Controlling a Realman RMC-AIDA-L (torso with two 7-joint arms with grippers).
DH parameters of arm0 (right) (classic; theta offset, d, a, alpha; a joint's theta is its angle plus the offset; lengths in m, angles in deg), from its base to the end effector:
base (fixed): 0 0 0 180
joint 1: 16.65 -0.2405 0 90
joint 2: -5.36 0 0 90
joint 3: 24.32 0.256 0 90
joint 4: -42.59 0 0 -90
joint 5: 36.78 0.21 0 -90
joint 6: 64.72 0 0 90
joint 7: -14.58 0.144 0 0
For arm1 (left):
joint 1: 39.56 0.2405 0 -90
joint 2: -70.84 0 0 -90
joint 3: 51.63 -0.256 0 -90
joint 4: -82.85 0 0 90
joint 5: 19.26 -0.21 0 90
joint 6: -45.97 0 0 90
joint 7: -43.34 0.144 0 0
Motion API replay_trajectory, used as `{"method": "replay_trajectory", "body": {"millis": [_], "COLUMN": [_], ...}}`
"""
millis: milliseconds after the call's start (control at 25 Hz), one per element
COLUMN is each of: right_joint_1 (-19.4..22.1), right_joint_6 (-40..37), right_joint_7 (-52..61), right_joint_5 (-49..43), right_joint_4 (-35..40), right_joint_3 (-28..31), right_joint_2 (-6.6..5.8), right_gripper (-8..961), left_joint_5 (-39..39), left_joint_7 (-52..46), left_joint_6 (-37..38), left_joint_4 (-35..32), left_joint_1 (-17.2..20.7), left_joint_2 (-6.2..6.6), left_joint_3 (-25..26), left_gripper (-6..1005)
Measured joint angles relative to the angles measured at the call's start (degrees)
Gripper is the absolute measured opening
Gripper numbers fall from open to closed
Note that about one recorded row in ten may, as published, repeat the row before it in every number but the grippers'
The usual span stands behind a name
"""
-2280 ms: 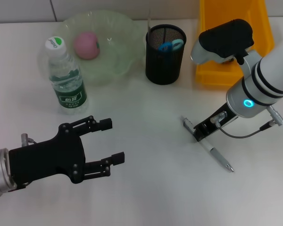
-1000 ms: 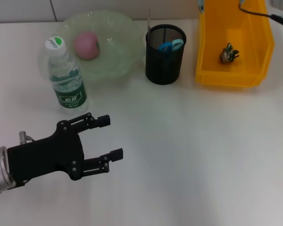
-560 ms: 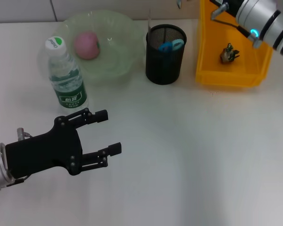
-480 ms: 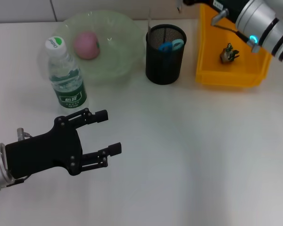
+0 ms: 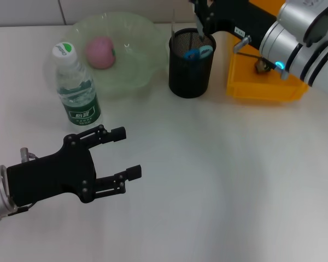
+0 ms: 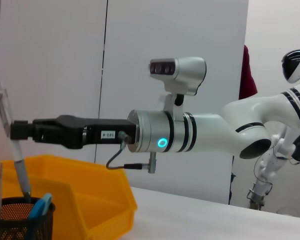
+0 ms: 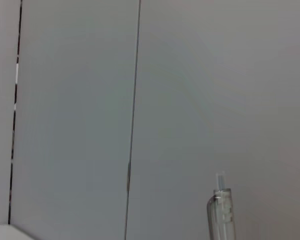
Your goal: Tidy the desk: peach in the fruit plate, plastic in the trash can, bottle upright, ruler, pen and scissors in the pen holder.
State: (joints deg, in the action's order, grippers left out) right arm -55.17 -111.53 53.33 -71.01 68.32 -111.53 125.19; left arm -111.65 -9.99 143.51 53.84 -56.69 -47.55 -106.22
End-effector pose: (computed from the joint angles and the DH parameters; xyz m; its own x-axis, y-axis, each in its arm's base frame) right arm 0.1841 0.4211 -0.0486 0.7726 0.0312 -0.6341 -0.4599 -0.6611 -0.5928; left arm -0.2830 0.2483 -0.0197 0.7294 0.1033 0.6762 0.2938 -0.9400 -0.1733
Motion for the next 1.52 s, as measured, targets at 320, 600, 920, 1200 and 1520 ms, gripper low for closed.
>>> {"method": "replay_trajectory", "body": {"millis": [320,600,920,1200,1520], "right_joint_1": [-1.57,0.69,8.83,23.85,27.73], "right_joint_6": [-0.03,-2.53,-15.78,-35.04,-52.61], "right_joint_7": [-3.18,-3.02,1.42,26.84,29.72], "right_joint_5": [0.12,0.18,0.62,-19.47,-50.79], "right_joint_4": [-3.23,-3.33,2.1,21.29,21.08], "right_joint_3": [-0.53,-0.28,0.12,6.23,20.9], "right_joint_2": [0.08,0.06,-0.44,-4.38,-3.03], "right_gripper": [121,148,560,785,827], "left_joint_5": [0.02,0.02,0.02,-0.47,-3.76], "left_joint_7": [0.46,0.49,0.01,-3.14,-6.28], "left_joint_6": [0.02,0.29,1.13,1.7,1.81], "left_joint_4": [0.0,0.0,0.0,-0.59,-0.66], "left_joint_1": [0.19,0.35,0.44,0.46,-0.3], "left_joint_2": [-0.09,-0.01,0.16,0.85,2.02], "left_joint_3": [0.0,0.01,0.1,0.68,0.4], "left_gripper": [802,802,802,802,802]}}
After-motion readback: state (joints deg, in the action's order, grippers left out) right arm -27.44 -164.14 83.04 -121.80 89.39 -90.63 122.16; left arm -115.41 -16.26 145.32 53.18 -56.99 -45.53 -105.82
